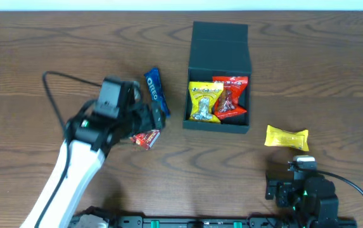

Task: Pack container
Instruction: 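Reach the left gripper to the blue Oreo pack and grasp it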

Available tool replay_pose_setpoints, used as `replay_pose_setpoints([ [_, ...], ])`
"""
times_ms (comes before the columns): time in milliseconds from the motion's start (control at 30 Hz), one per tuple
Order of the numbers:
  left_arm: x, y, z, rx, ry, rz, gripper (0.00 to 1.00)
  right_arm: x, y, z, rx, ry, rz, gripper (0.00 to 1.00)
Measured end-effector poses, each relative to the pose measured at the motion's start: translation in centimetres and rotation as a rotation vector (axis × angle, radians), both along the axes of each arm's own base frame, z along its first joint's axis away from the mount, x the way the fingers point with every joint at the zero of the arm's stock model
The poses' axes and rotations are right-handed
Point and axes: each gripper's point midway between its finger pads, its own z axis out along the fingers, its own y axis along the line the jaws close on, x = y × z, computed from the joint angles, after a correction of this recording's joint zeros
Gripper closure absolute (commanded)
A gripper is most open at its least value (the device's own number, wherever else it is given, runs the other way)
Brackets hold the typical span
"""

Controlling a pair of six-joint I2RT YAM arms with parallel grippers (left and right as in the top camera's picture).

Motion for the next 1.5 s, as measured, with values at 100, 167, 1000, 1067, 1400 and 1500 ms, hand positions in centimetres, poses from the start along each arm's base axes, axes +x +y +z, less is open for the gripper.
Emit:
replay_pose_setpoints([
  [100,3.0,-0.3,0.0,-0.017,0.031,0.066,0.04,0.0,0.0,0.0,0.0,0.0,0.0,0.01],
  [167,5.0,-0.3,-0.1,-0.017,0.05,0.093,0.04,0.0,0.0,0.0,0.0,-0.001,0.0,0.01],
  [1000,12.0,0.5,-11.5,0.211,0.259,-0.136,0.04,0.0,0.0,0.0,0.0,-0.001,0.0,0.01],
  [1067,12.1,0.2,-11.9,0.214,0.261,-0.147,0.04,0.0,0.0,0.0,0.0,-0.001,0.0,0.01],
  [1400,12.2,-0.5,-14.9,0.227,0.295,-0.178,0.04,0.0,0.0,0.0,0.0,-0.001,0.0,0.01],
  [1500,12.7,-0.6,-14.9,0.222,0.279,-0.172,0.04,0.0,0.0,0.0,0.0,-0.001,0.0,0.01],
])
